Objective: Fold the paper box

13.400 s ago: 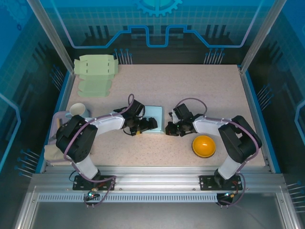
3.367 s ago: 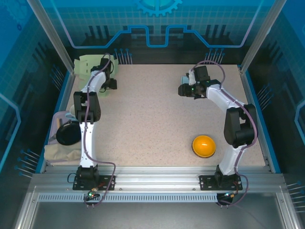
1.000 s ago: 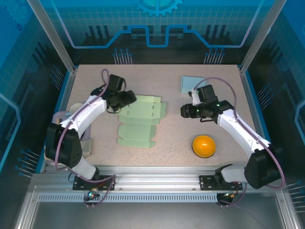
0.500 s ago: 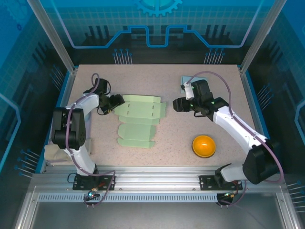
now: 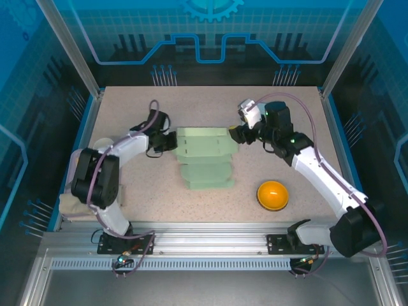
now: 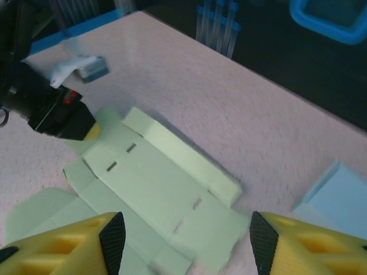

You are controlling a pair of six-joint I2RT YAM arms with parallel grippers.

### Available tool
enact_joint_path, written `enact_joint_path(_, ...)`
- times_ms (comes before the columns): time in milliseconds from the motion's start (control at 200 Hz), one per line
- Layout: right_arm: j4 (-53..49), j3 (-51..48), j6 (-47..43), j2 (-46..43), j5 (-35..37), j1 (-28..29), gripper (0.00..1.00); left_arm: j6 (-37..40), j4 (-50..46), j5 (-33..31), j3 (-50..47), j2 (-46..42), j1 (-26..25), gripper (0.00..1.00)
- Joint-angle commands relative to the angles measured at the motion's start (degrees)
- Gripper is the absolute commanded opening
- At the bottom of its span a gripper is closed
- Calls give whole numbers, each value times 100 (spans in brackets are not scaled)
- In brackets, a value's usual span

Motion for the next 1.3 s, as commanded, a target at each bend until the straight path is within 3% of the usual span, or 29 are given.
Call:
enact_joint_path(0,-1041,1196,-2153,495,-1105,-57,60,520,99,-1288,-171,-996,-558,0)
enact_joint_path(200,-2132,1812,-4528,1033,-1573,-53,60,1232,799,-2208,-819,-2186,-1097,0)
enact_joint_path(475,-2842,2496,-5346,1934,-1405,-95,60,2535,3013,-1811,-2453,-3397,-1377,0)
enact_joint_path(725,-3014,2699,-5419,2473,-1322,-100,60,2781,3527,-1266,-2817,-3659,-1383,0)
enact_joint_path(1055,-3033,2676,-5396,2576,-794,-194,57,2858,3630,-1287,-2918,-3730,-1391,0)
enact_joint_path(1296,-2589,2765,-4847,2269,-452,-305,57,2838,3477,-1620,-2855,-3663,-1405,0)
